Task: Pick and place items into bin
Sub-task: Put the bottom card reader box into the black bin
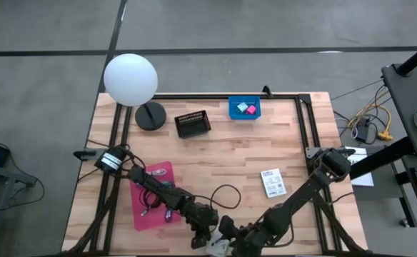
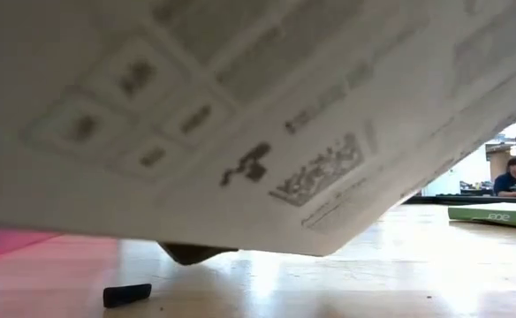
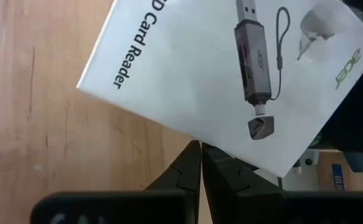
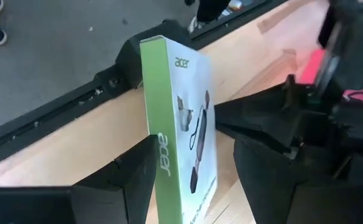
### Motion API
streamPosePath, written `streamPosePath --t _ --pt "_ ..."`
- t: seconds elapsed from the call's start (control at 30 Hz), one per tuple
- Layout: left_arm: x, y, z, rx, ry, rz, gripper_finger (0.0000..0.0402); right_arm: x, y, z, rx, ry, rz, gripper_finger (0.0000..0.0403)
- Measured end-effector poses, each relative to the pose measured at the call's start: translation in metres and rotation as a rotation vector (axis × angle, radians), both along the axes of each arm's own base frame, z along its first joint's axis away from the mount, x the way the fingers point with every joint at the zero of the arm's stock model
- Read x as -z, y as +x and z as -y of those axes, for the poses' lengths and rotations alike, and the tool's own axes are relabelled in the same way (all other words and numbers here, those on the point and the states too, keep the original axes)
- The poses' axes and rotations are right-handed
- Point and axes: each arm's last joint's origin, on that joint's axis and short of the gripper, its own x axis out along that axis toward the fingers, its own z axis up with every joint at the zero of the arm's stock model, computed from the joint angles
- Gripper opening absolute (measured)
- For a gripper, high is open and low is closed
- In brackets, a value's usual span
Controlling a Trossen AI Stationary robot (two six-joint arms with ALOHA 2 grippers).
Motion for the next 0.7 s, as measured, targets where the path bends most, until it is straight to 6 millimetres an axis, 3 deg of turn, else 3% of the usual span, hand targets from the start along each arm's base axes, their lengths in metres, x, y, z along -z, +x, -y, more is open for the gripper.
streamPosePath --t 0.7 --pt "-0.007 0.009 -0.005 -0.003 -0.027 0.157 0.0 -0.027 -0.001 0.0 0.069 0.129 0.07 0.0181"
